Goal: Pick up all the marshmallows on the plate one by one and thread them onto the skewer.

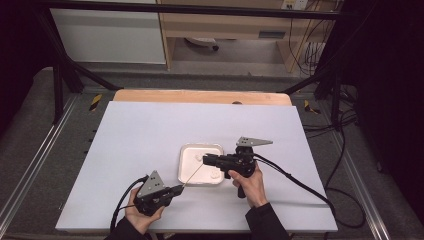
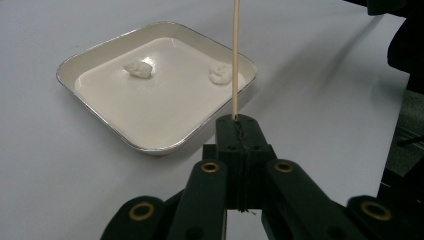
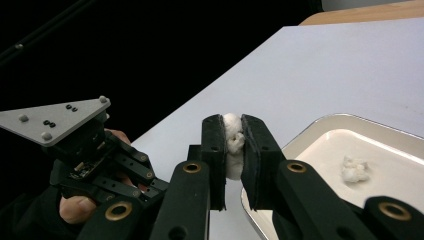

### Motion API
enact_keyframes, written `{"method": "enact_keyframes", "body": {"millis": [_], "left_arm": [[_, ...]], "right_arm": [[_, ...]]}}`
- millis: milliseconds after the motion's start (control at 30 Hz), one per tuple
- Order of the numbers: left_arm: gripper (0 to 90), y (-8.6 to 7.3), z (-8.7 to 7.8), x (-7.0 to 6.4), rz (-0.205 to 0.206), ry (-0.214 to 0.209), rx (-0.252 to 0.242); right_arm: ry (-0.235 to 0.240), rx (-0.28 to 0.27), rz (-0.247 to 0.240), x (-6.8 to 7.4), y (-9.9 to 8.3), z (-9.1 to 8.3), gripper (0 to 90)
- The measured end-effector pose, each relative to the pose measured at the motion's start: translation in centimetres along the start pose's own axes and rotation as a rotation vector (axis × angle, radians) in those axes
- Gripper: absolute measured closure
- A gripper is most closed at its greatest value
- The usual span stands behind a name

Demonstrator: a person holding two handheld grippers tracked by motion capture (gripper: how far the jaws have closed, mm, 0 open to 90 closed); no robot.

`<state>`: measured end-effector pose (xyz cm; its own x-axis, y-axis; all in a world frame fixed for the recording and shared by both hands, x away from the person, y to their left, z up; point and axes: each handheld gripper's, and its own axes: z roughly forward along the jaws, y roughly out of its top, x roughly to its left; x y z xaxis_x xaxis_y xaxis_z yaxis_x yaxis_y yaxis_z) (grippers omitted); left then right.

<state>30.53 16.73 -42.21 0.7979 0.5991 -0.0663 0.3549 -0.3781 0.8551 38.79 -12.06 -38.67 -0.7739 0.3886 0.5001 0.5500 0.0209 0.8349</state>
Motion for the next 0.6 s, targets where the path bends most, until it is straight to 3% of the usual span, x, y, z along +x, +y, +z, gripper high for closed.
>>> {"method": "enact_keyframes", "body": {"millis": [600], "left_arm": [[89.3,0.13,-0.09,-0.19,0.001,-0.002,-0.017]], "right_arm": [[0.020,-0.025,-0.004,0.31,-0.41,0.22,82.1]]}}
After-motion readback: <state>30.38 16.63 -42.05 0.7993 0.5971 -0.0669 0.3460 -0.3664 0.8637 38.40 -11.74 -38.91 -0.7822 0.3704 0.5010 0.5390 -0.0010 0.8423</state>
